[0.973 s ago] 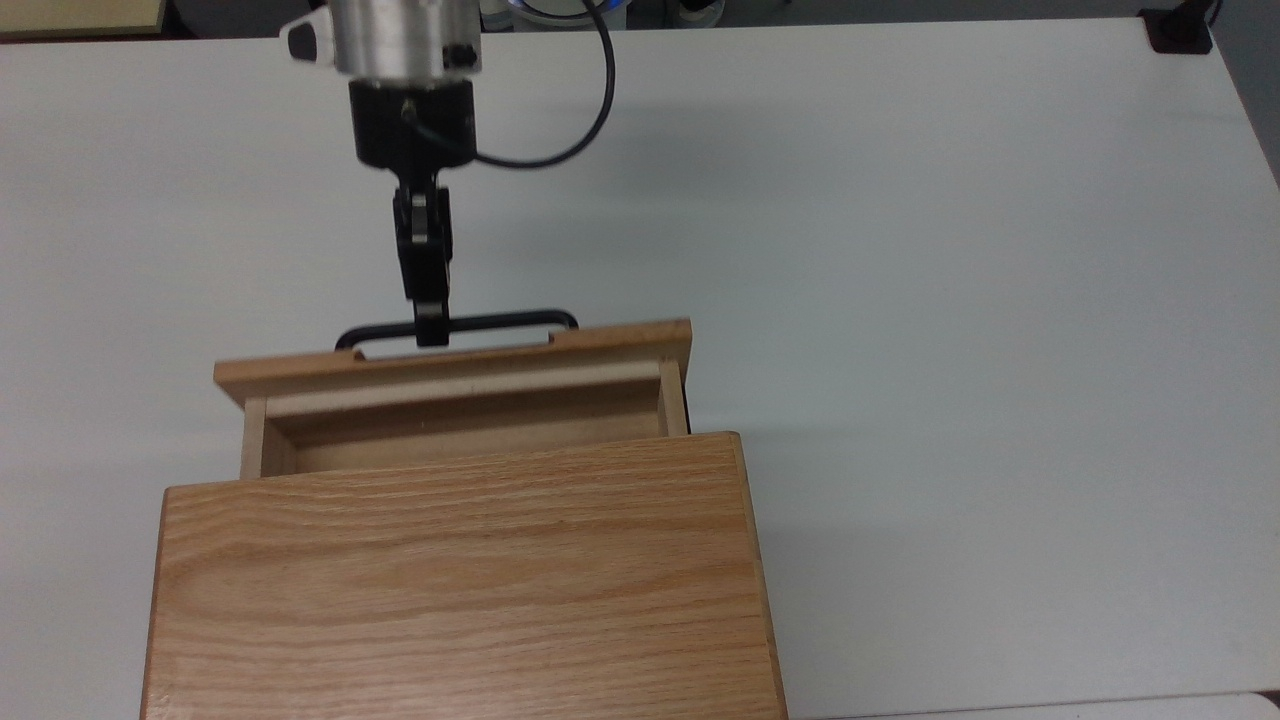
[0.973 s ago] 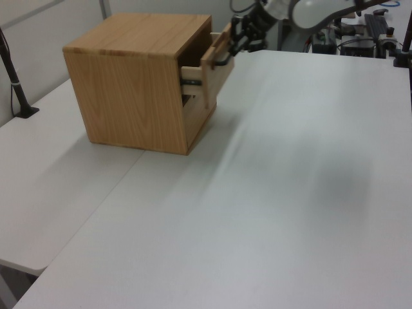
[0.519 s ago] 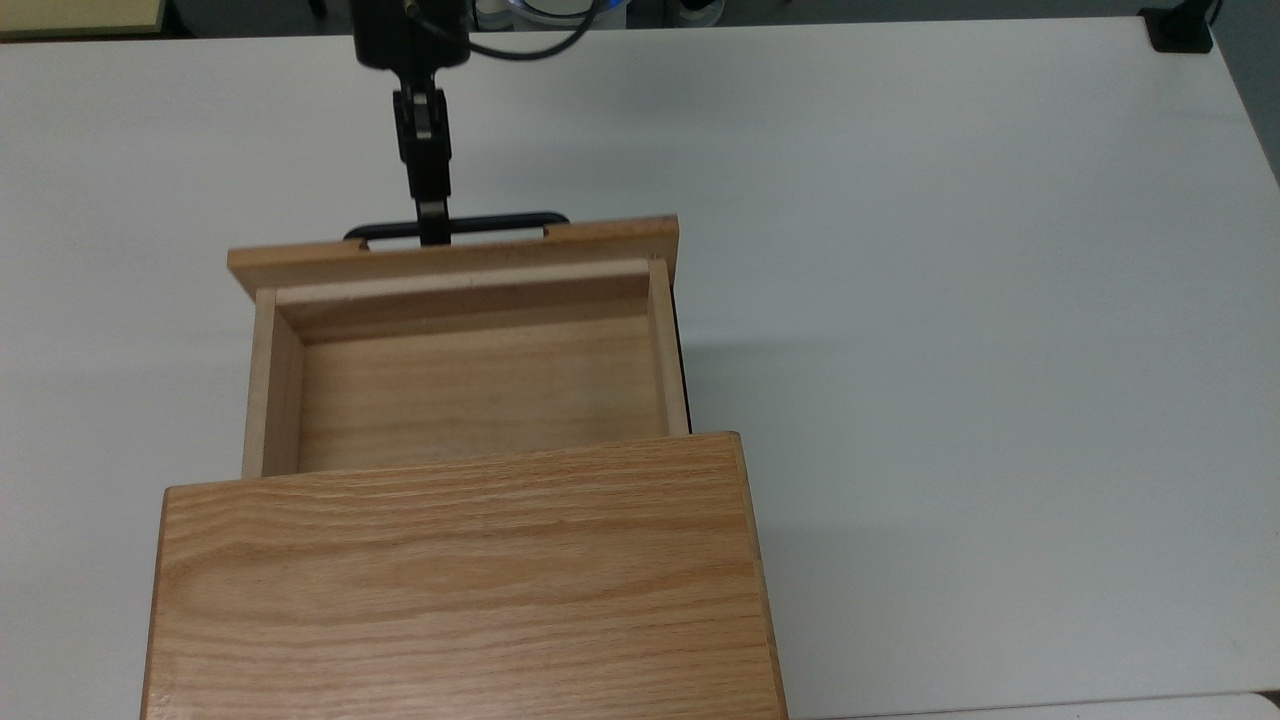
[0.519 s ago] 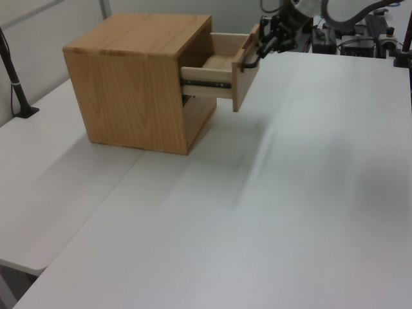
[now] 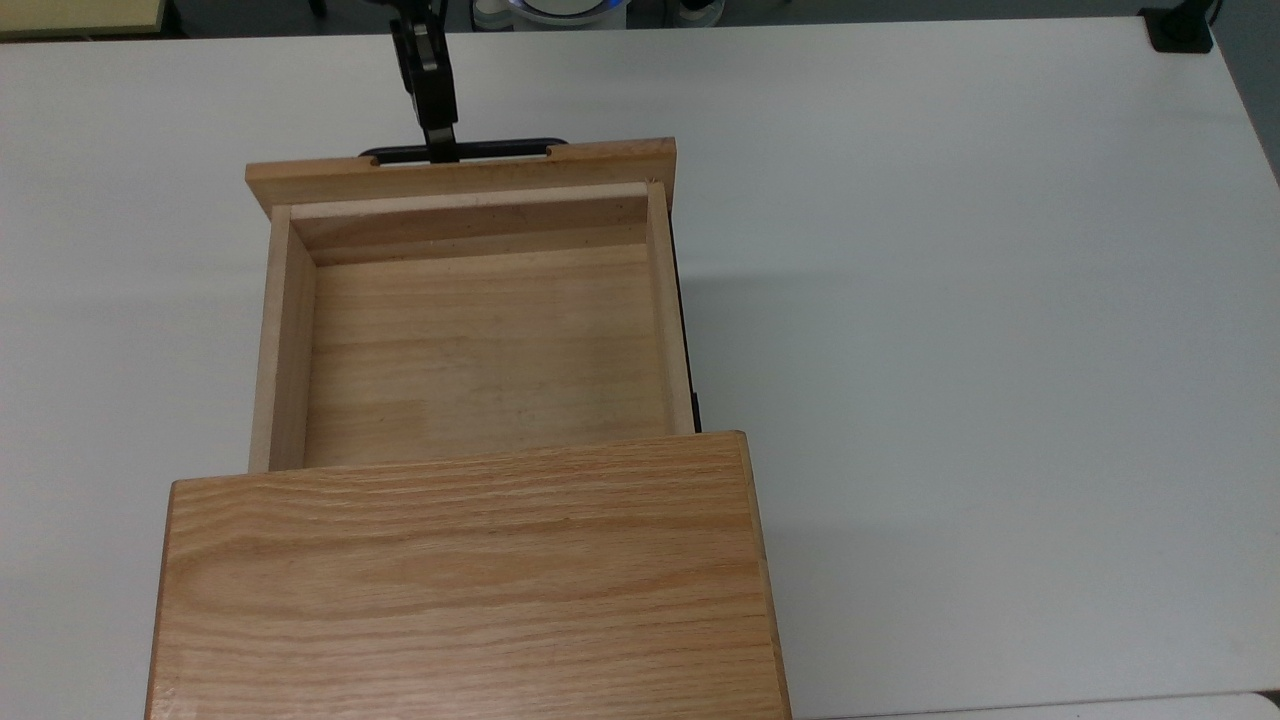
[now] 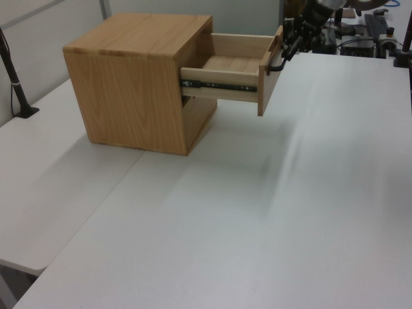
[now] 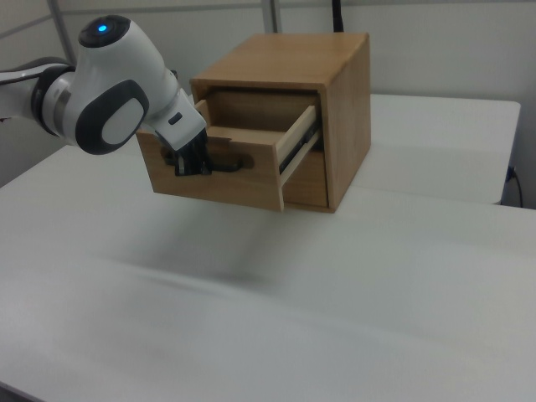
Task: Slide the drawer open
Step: 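Pull the handle outward, sliding the upper drawer out of the cabinet, then release the handle and lift the gripper away from the drawer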
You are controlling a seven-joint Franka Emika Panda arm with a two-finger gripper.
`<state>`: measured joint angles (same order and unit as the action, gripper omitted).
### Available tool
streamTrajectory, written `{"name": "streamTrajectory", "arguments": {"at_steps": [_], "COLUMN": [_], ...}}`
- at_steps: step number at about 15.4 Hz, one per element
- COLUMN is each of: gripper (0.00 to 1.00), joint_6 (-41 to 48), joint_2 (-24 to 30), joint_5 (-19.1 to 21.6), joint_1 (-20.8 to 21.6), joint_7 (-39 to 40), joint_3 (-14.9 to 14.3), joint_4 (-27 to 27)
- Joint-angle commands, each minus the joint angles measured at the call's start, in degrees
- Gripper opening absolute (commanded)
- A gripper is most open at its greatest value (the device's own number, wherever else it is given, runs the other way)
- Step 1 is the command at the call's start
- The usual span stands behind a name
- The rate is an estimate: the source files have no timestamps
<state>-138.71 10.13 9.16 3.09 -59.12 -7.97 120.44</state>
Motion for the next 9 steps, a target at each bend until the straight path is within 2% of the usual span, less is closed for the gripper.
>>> {"name": "streamTrajectory", "arguments": {"at_steps": [1,2,3,5,7,8,9], "gripper": [0.75,1.0,1.0,1.0,1.0,1.0,1.0], "joint_6": [4.23,5.46,7.04,14.39,25.1,32.73,37.24], "joint_2": [3.32,3.32,3.32,3.41,2.79,2.09,1.22], "joint_5": [2.01,1.92,1.83,1.74,1.57,1.04,0.52], "joint_1": [0.43,0.34,0.34,0.16,-0.71,-0.98,-1.42], "joint_7": [6.12,6.55,8.56,18.36,31.1,41.26,47.97], "joint_3": [0.76,0.76,0.76,0.67,0.76,0.76,0.67], "joint_4": [1.46,1.11,0.5,-1.78,-6.25,-10.45,-13.36]}}
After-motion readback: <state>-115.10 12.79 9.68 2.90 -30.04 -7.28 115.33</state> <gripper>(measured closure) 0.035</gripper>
